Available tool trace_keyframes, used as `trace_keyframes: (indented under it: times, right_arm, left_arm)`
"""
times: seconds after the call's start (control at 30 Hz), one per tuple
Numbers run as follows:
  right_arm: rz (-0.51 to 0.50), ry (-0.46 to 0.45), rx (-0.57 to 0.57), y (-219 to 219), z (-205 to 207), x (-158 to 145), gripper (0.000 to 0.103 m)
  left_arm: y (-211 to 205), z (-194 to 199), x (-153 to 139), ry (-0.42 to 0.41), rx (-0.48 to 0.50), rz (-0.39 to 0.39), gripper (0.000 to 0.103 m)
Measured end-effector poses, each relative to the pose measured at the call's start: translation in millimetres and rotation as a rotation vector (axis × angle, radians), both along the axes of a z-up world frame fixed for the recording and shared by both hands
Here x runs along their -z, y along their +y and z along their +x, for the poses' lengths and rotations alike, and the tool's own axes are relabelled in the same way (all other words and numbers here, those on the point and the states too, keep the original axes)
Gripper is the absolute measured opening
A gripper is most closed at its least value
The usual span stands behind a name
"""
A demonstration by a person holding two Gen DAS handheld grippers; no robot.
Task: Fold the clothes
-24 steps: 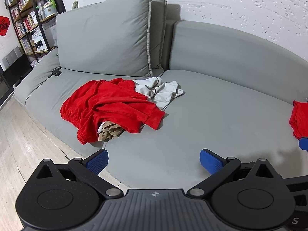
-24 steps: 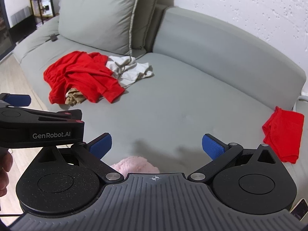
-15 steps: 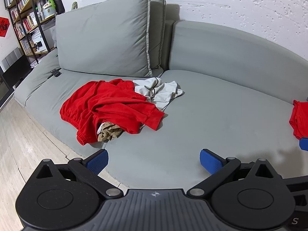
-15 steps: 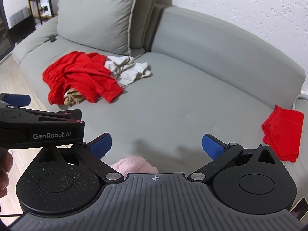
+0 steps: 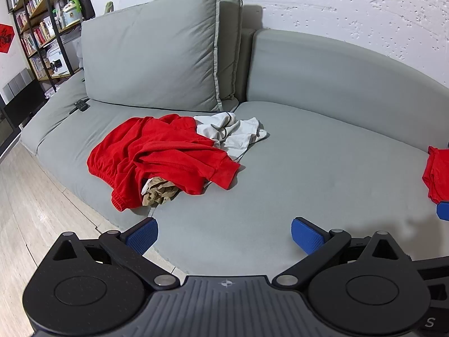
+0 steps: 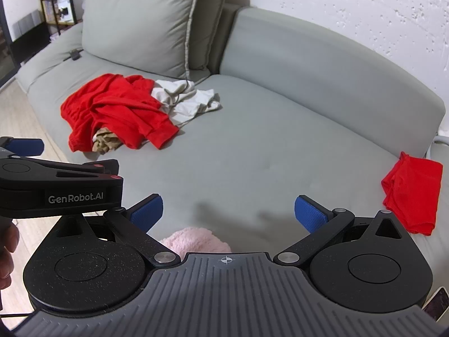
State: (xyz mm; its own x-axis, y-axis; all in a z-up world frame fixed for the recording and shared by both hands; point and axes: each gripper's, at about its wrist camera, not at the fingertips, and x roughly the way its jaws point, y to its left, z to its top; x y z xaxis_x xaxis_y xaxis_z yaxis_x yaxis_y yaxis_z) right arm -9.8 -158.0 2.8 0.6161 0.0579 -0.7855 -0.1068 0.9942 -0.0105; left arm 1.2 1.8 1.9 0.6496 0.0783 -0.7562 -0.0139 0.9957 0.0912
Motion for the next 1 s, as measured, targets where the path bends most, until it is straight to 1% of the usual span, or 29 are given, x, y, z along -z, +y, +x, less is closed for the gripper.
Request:
trace_keyframes:
  times: [0.47, 1.0]
  right_arm:
    - [-0.002, 0.0, -0.004, -0.9, 0.4, -0.1, 0.103]
    - [-0.009, 0.003, 0.002, -0.1, 3.2, -2.1, 0.103]
  left_arm:
    - [-4.4, 3.7, 4.5, 0.0, 0.002, 0.01, 0.101]
    - [-5.4, 3.7, 6.2, 0.01, 0.001, 0.001, 0.101]
